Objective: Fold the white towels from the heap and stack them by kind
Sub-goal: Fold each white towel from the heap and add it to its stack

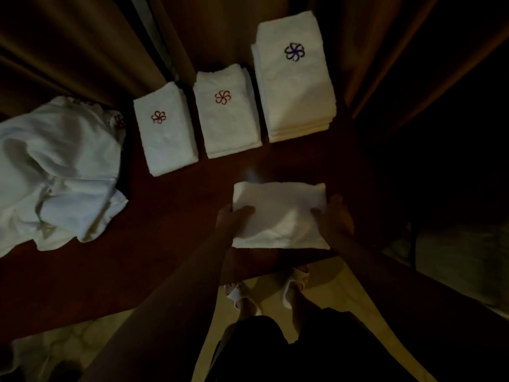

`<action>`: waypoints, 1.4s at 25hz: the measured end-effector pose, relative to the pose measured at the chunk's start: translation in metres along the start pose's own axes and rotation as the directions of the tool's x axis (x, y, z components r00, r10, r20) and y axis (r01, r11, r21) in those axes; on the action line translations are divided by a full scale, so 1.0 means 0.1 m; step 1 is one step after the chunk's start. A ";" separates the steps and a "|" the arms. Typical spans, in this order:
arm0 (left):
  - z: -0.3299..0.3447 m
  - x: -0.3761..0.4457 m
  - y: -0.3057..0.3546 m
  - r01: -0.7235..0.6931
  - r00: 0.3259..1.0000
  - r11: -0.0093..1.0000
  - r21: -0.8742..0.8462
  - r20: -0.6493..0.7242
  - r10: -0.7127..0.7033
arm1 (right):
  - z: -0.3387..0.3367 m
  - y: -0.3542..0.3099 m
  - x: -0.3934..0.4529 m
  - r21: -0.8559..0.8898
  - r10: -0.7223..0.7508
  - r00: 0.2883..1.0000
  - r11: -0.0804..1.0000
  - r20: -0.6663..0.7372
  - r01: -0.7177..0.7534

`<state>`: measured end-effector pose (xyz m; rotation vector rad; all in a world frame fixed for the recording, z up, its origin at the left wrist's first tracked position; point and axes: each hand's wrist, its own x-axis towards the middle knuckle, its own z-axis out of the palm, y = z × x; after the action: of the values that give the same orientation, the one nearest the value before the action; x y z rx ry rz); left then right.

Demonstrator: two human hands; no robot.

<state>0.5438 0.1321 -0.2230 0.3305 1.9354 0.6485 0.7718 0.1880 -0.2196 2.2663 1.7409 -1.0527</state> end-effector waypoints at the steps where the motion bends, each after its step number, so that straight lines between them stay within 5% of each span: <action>1: -0.01 0.00 0.01 -0.013 1.000 1.000 -0.007 0.015 0.014 | -0.02 -0.01 0.00 -0.037 -0.013 1.000 0.999 -0.010 0.012; 3: -0.06 -0.04 0.06 -0.080 0.995 0.996 -0.048 0.051 0.082 | -0.08 -0.07 0.00 -0.042 -0.037 0.999 0.998 0.040 0.038; 5: -0.10 -0.13 0.16 -0.176 0.979 0.977 -0.123 0.080 0.187 | -0.13 -0.22 0.00 0.196 0.081 0.989 0.975 0.124 -0.104; 7: -0.16 -0.25 0.32 -0.283 0.950 0.948 -0.145 0.096 0.298 | -0.23 -0.38 -0.11 0.527 0.220 0.942 0.785 0.252 -0.325; 9: -0.21 -0.37 0.49 -0.410 0.901 0.906 -0.110 0.107 0.420 | -0.33 -0.55 -0.19 0.656 0.195 0.887 0.611 0.418 -0.443; 12: -0.34 -0.54 0.74 -0.623 0.774 0.782 0.015 0.156 0.614 | -0.50 -0.93 -0.38 0.771 0.015 0.864 0.443 0.504 -0.457; 14: -0.46 -0.71 0.91 -0.765 0.641 0.626 0.152 0.267 0.719 | -0.61 -1.23 -0.47 0.875 0.015 0.927 0.324 0.375 -0.360; 16: -0.60 -0.86 1.02 -0.902 0.420 0.318 0.291 0.422 0.804 | -0.75 -1.41 -0.57 0.879 -0.067 0.933 0.364 0.355 -0.308; 18: -0.77 -1.04 1.05 -0.925 0.241 0.030 0.378 0.525 0.816 | -0.93 -1.48 -0.72 0.777 -0.202 0.835 0.524 0.512 -0.350; 21: -1.00 -1.26 0.97 -0.921 0.127 -0.117 0.372 0.568 0.813 | -0.92 -1.58 -0.75 0.694 -0.201 0.827 0.664 0.525 -0.279; 23: -1.18 -1.33 0.86 -0.933 0.183 0.007 0.359 0.458 0.870 | -0.85 -1.66 -0.85 0.666 -0.187 0.882 0.726 0.432 -0.172; 25: -1.36 -1.24 0.78 -0.873 0.426 0.369 0.320 0.132 0.895 | -0.77 -1.76 -0.99 0.683 -0.243 0.900 0.726 0.362 -0.079; 27: -1.60 -1.08 0.71 -0.622 0.768 0.770 0.144 -0.082 0.636 | -0.71 -1.84 -1.16 0.759 -0.331 0.879 0.648 0.343 -0.052; 28: -1.72 -0.98 0.67 -0.450 0.893 0.892 -0.029 -0.029 0.450 | -0.67 -1.91 -1.24 0.791 -0.359 0.869 0.609 0.339 -0.057; 29: -1.84 -0.92 0.66 -0.275 0.944 0.931 -0.238 0.118 0.309 | -0.62 -1.98 -1.31 0.819 -0.381 0.861 0.569 0.337 -0.069; 32: -2.19 -0.86 0.64 0.044 0.846 0.838 -0.543 0.466 0.258 | -0.47 -2.22 -1.52 0.854 -0.418 0.847 0.514 0.327 -0.076; 35: -2.44 -0.79 0.64 0.030 0.822 0.792 -0.610 0.466 0.328 | -0.30 -2.41 -1.69 0.867 -0.451 0.830 0.493 0.329 -0.076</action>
<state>0.3559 0.0733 -0.0464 0.2397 1.0712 1.1014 0.5546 0.1471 -0.0231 1.7380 1.3562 -2.8041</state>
